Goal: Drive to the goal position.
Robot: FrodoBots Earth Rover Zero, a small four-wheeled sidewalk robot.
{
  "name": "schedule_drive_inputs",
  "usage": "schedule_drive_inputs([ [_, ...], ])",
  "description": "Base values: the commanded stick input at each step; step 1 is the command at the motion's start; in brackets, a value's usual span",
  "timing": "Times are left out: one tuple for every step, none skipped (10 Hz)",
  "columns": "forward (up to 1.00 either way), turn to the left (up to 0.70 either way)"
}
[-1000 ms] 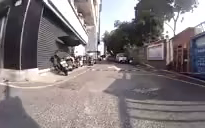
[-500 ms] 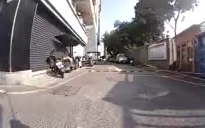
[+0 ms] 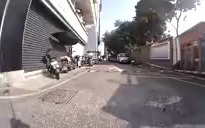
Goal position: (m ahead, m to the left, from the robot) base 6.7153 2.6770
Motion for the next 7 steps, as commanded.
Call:
schedule_drive_inputs([
  [0.7, 0.0],
  [0.7, 0.0],
  [0.7, 0.0],
  [0.7, 0.0],
  [0.7, 0.0],
  [0.7, 0.0],
  [0.7, 0.0],
])
